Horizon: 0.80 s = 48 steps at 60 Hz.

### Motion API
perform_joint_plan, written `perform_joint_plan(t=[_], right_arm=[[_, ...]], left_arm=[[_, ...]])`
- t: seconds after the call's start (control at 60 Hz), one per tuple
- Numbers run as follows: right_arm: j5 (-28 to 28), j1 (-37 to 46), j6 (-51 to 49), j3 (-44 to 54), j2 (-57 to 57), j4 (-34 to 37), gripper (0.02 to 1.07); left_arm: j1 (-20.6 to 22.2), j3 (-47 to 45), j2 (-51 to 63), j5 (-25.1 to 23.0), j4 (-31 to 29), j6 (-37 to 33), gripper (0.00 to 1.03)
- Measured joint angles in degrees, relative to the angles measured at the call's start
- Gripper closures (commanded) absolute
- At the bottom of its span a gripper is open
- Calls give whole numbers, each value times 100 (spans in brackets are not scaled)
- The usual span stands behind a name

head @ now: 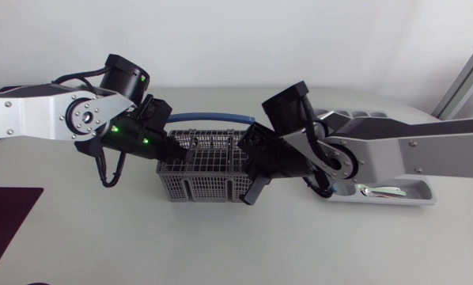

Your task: Unload the cutlery basket into the drawer organizer.

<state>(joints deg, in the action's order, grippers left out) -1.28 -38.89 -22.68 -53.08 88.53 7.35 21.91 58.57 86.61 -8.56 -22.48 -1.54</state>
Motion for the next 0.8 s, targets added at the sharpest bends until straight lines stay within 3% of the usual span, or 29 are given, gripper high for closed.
perform_joint_plan(t=[0.45, 0.567, 0.617, 0.65, 0.683, 0.75, 0.8], right_arm=[[437, 15, -2, 518, -1617, 17, 102], [520, 297, -2, 793, -2238, 15, 101], [562, 538, -4, 968, -2588, 20, 94], [562, 667, -11, 1053, -2756, 28, 69], [560, 793, -48, 1143, -2907, 55, 53], [562, 1014, -92, 1307, -3193, 153, 23], [562, 1209, -116, 1440, -3440, 216, 11]], left_arm=[[63, -269, -1359, 50, -295, 2, 86], [-96, -463, -1921, 160, -302, 2, 85], [-267, -557, -2118, 181, -308, 0, 77], [-361, -612, -2208, 199, -310, 0, 60], [-463, -671, -2293, 201, -313, -2, 53], [-610, -800, -2463, 227, -310, -2, 30], [-686, -920, -2638, 323, -315, -20, 20]])
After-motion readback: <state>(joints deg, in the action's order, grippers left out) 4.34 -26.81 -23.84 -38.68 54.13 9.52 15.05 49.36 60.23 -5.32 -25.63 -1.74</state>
